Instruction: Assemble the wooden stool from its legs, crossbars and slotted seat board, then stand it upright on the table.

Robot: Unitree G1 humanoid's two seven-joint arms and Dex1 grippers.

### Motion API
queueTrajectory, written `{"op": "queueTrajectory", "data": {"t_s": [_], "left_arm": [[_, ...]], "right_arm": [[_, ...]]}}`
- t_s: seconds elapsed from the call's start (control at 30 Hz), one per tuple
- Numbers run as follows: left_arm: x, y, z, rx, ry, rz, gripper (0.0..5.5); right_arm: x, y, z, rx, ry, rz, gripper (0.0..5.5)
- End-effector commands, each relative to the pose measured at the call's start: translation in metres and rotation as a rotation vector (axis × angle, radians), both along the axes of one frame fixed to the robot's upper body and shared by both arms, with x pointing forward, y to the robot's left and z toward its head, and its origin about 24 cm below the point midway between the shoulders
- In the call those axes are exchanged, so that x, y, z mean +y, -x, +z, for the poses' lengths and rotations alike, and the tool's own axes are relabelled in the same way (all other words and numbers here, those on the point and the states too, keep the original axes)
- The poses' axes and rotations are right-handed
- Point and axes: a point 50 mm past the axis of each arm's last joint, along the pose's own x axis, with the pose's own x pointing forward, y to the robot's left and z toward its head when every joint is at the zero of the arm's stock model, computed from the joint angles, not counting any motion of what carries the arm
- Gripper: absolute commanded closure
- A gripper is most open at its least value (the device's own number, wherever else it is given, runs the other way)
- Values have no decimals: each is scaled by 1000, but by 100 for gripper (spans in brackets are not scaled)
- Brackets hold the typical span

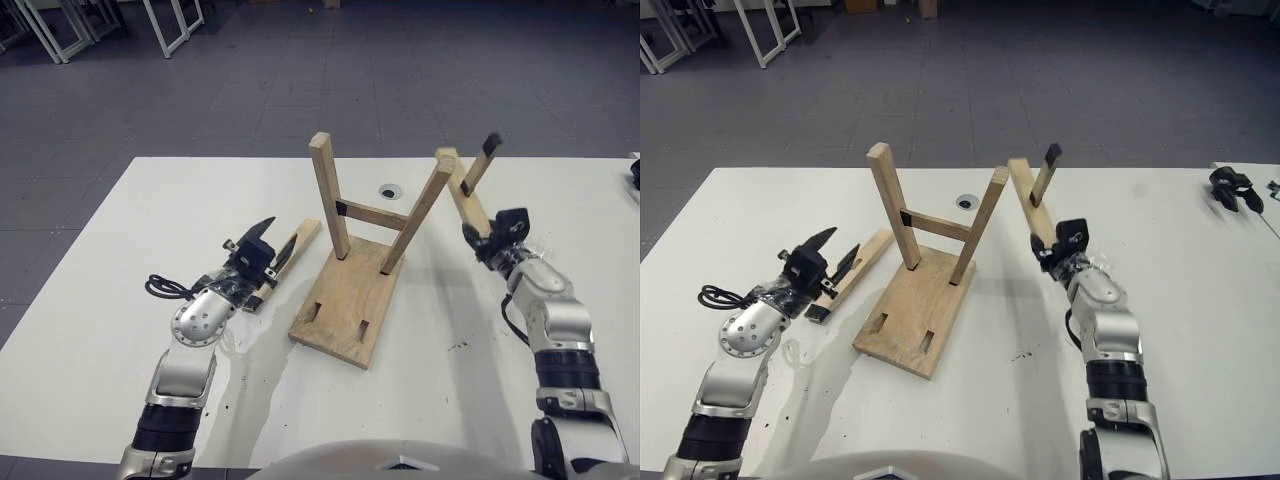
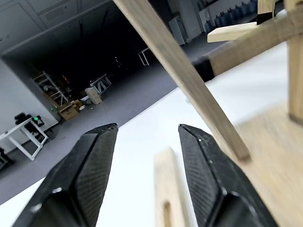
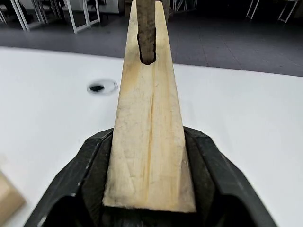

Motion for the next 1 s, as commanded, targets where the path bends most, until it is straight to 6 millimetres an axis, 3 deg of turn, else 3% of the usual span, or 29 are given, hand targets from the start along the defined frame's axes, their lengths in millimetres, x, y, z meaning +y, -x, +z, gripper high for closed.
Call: {"op": "queueTrajectory", "data": {"t_s": [0.03,0.1,0.17,0.33,0.47,0.67,0.83,1.0], "left_arm": [[4,-14,43,-45,315,17,316],[4,-17,59,0,514,-11,316],[0,-16,73,43,666,-87,296],[-24,0,106,128,901,-375,225],[-36,16,119,201,988,-592,157],[-52,23,125,329,996,-762,153],[-55,21,133,365,1041,-845,153],[-51,28,137,398,990,-934,238]], "right_arm": [[17,-11,99,-288,-124,120,349],[25,-5,135,-355,-191,218,349],[29,3,159,-380,-262,316,349],[52,27,189,-313,-454,661,349],[73,40,177,-181,-518,875,349],[98,61,149,22,-615,1185,349],[105,69,133,111,-630,1277,349],[106,72,126,152,-630,1294,349]]}}
